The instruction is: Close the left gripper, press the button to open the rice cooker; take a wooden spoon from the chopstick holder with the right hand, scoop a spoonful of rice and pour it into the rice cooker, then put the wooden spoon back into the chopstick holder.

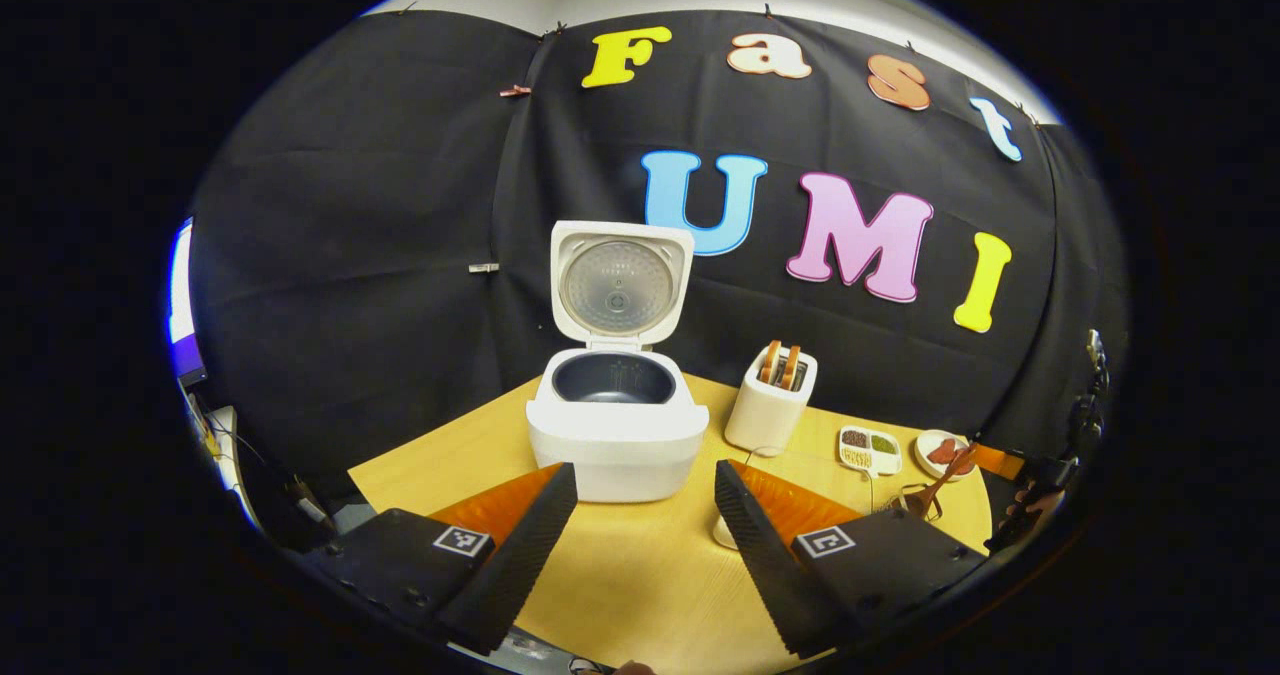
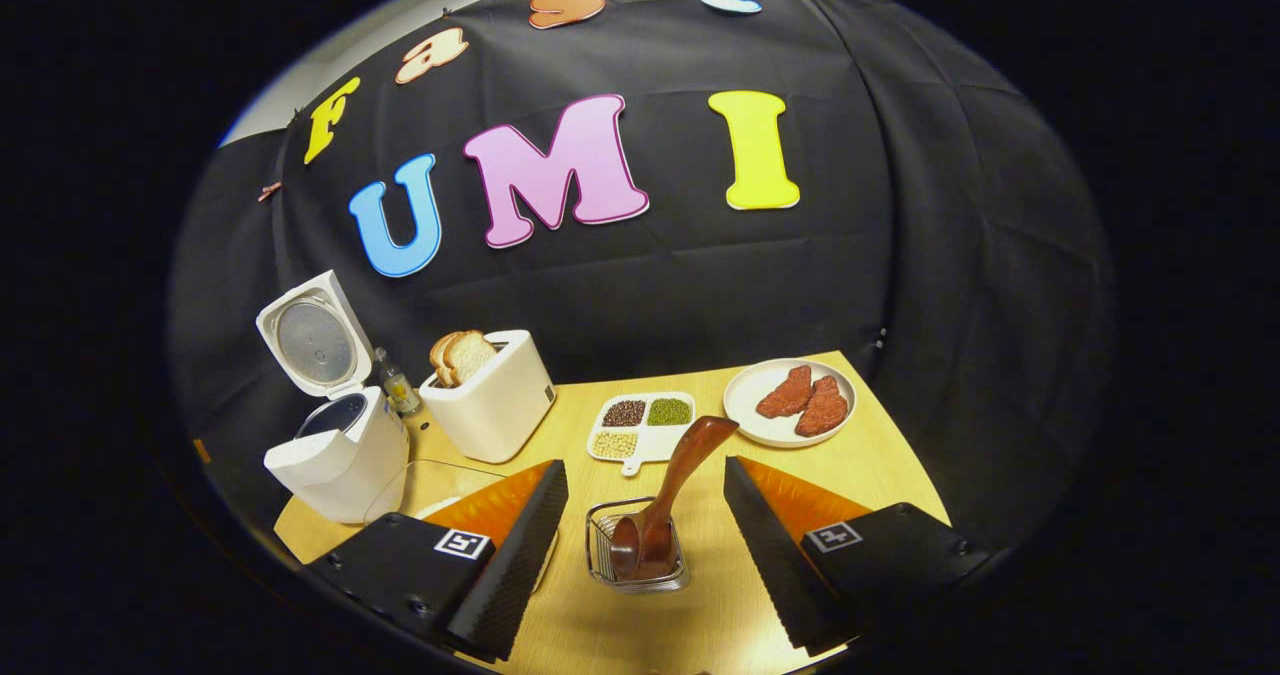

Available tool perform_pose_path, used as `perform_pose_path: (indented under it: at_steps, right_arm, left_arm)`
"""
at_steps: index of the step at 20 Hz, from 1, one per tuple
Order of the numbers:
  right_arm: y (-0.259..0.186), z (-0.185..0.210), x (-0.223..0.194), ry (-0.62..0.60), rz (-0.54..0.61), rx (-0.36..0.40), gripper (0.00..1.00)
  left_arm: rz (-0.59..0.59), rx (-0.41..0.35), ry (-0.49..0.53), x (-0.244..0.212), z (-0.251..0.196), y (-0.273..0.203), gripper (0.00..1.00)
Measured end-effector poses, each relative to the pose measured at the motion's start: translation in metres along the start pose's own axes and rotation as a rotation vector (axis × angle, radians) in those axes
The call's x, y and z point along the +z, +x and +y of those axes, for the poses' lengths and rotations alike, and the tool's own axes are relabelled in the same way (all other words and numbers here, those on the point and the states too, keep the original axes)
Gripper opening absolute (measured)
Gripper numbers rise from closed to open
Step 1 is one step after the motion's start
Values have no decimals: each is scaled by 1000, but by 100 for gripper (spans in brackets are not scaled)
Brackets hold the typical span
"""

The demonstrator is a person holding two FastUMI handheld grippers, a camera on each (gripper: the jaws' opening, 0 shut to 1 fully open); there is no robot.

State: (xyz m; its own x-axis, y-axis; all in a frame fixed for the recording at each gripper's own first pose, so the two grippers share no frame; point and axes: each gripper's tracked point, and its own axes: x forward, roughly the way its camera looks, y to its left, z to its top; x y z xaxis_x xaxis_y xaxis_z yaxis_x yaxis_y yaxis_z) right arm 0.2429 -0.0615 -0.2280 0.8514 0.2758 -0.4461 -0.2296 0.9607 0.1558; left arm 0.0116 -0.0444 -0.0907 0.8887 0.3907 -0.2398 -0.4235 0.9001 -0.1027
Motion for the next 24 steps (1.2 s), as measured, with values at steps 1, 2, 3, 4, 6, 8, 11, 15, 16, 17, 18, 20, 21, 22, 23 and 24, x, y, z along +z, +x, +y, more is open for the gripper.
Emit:
perform_pose_path:
  at_steps: [1, 2, 3, 4, 6, 8, 11, 15, 16, 17, 18, 20, 21, 22, 23, 24]
  right_arm:
    - [10, -2, -6, 1, 16, 4, 98]
    - [19, -4, -12, 5, 30, 7, 99]
    - [30, -6, -16, 15, 45, 9, 99]
    - [40, -6, -22, 31, 59, 15, 99]
    - [64, -6, -36, 64, 89, 30, 99]
    - [83, -5, -49, 67, 113, 40, 99]
    - [99, -8, -58, 70, 129, 37, 96]
    - [113, -7, -57, 96, 114, 17, 67]
    - [112, -11, -58, 87, 119, -4, 60]
    - [113, -15, -56, 76, 115, -23, 61]
    - [113, -19, -53, 72, 110, -49, 35]
    - [111, -18, -52, 93, 119, -68, 26]
    - [106, -13, -52, 99, 131, -78, 21]
    - [103, -11, -50, 94, 128, -79, 19]
    - [98, -6, -43, 75, 107, -79, 17]
    - [92, 0, -30, 57, 80, -70, 15]
  left_arm:
    - [12, 3, -1, -6, -4, -3, 96]
    - [23, 5, -4, -12, -7, -5, 96]
    - [37, 7, -8, -18, -11, -8, 96]
    - [48, 7, -10, -22, -15, -10, 96]
    - [67, 4, -3, -30, -19, -13, 96]
    - [79, 2, 19, -36, -19, -13, 96]
    - [98, 5, 41, -42, -18, -10, 96]
    - [116, -10, 39, -51, -20, -8, 96]
    - [125, -14, 45, -57, -20, -7, 96]
    - [128, -17, 50, -59, -19, -7, 96]
    - [130, -23, 49, -60, -19, -8, 96]
    - [133, -38, 40, -63, -20, -5, 96]
    - [132, -46, 33, -63, -19, -5, 96]
    - [130, -53, 23, -64, -18, -4, 96]
    - [129, -63, 12, -64, -16, -3, 96]
    - [131, -72, 0, -65, -15, -3, 96]
